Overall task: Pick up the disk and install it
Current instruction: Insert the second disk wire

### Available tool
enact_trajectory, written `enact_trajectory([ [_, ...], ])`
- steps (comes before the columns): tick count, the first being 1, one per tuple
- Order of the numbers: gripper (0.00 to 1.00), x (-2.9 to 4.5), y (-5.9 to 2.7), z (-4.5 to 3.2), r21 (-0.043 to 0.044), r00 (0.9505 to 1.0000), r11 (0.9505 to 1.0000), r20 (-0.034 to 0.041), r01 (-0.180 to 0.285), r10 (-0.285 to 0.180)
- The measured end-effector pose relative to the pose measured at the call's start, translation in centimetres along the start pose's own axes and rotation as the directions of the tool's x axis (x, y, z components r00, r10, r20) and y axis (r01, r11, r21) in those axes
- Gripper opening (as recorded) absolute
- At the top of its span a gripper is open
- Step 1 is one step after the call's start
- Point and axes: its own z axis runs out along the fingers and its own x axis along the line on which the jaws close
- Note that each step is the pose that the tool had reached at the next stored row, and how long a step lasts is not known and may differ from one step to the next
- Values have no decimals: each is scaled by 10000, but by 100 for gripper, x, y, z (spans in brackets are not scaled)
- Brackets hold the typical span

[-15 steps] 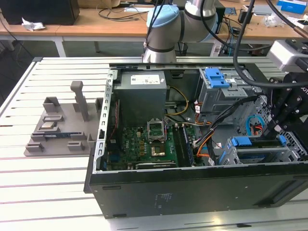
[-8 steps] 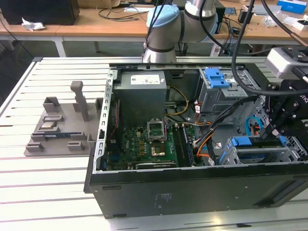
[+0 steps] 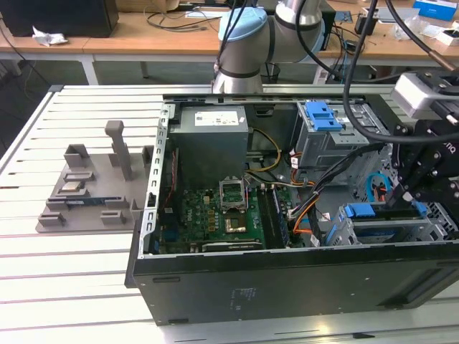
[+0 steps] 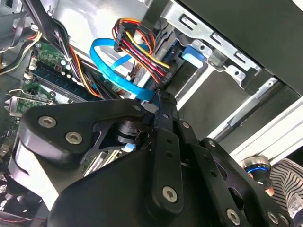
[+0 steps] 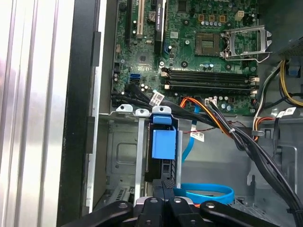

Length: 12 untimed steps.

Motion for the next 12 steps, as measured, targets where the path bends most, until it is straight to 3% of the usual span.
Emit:
enact_trajectory([
  [12,11,-31,-2,21,3,10000,10000,26,64,-64],
])
